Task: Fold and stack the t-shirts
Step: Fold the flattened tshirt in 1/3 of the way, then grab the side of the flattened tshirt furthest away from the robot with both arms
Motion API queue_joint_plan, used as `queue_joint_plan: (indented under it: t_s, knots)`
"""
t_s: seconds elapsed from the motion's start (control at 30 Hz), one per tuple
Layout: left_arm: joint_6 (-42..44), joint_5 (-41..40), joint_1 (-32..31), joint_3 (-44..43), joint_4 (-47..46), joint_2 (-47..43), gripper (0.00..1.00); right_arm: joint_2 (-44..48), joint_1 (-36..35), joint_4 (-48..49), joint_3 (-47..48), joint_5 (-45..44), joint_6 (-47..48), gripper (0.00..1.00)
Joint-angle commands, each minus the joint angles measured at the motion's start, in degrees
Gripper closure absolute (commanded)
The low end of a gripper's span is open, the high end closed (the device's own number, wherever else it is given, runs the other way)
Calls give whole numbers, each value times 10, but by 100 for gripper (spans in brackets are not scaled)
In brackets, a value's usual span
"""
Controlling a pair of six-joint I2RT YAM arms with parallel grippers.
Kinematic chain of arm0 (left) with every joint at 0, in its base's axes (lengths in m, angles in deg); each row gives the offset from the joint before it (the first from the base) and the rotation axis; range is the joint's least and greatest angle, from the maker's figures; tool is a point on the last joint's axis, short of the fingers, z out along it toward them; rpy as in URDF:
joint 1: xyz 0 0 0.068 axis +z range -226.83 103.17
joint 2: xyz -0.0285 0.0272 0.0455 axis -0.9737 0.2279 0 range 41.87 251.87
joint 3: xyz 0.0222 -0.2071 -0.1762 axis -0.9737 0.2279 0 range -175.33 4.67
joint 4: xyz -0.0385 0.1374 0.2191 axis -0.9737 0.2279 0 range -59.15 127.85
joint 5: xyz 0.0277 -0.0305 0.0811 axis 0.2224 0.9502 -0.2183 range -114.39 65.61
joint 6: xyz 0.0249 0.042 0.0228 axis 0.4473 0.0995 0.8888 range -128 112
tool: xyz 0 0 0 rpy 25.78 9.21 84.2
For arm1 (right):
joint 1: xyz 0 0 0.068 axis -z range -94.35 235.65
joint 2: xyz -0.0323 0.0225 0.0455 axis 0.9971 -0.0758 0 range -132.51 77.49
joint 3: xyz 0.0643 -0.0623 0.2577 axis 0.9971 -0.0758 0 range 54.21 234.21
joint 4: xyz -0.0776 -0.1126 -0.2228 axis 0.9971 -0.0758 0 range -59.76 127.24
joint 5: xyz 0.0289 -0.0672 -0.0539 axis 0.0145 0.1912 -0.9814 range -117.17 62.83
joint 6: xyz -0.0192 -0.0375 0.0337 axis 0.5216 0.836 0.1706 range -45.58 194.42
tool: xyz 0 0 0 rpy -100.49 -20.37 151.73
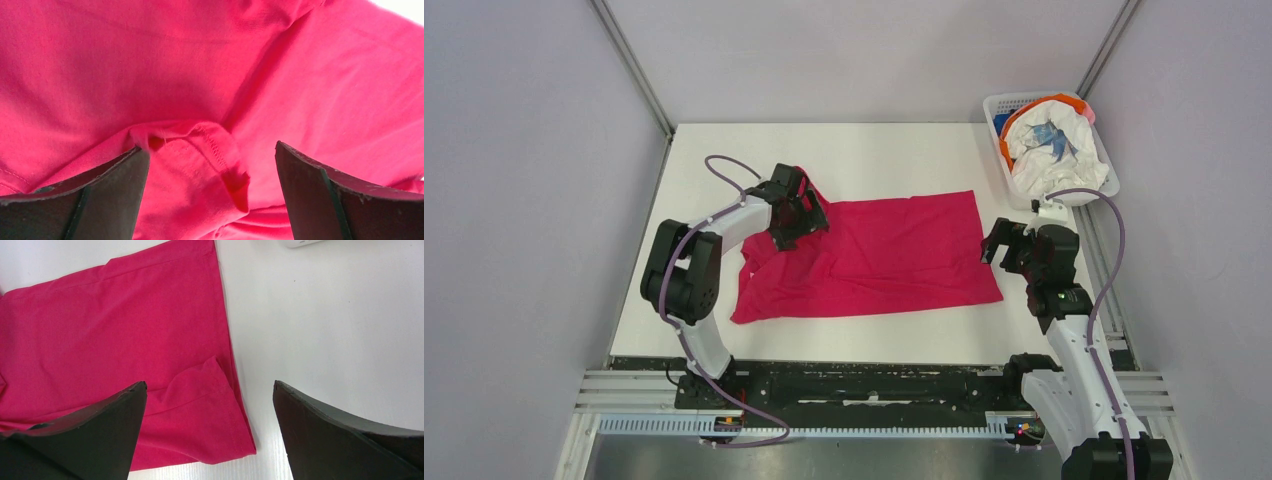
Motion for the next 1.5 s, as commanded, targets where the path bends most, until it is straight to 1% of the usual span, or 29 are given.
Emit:
queue_joint_plan:
  t_s: [0.0, 0.13, 0.23, 0.43, 0.5, 0.67, 0.77, 0.9, 0.97, 1.03, 1.1, 1.2, 1.27, 1.37, 1.4, 1.47]
  knots:
    - [25, -52, 5, -67, -12, 17, 0, -6, 2, 22, -3, -19, 7, 2]
    - [44, -94, 17, -131, 41, 63, 0, -11, 2, 22, 0, -42, 5, 2]
    - [58, -98, 27, -171, 62, 84, 0, -20, 2, 23, 6, -46, 6, 2]
    - [102, -80, 31, -220, 77, 71, 0, -49, 3, 43, 23, -25, -1, 2]
    - [121, -75, 30, -231, 86, 62, 0, -57, 2, 54, 28, -2, -4, 2]
    - [124, -127, 35, -277, 104, 73, 0, -86, 3, 114, 30, 28, -17, 2]
    - [118, -130, 48, -326, 108, 114, 0, -131, 2, 142, 50, 40, -19, 2]
    - [121, -162, 68, -429, 128, 193, 0, -215, 1, 164, 103, 33, -14, 2]
    - [130, -156, 76, -480, 132, 230, 0, -262, -1, 170, 125, 27, -13, 2]
    - [138, -132, 83, -529, 132, 277, 5, -305, -4, 178, 150, 19, -9, 2]
    - [145, -111, 87, -575, 135, 315, 11, -343, -7, 190, 180, 1, -7, 2]
    - [143, -100, 91, -629, 148, 357, 16, -404, -7, 224, 220, -19, -2, 2]
    - [136, -88, 95, -641, 150, 372, 19, -462, -7, 221, 265, -19, 2, 2]
    - [125, -74, 101, -638, 142, 382, 30, -536, -7, 215, 331, -38, 6, 4]
    - [120, -70, 101, -638, 141, 385, 35, -558, -21, 214, 349, -40, 6, 4]
    - [115, -55, 102, -633, 142, 390, 39, -595, -23, 214, 378, -51, -1, 4]
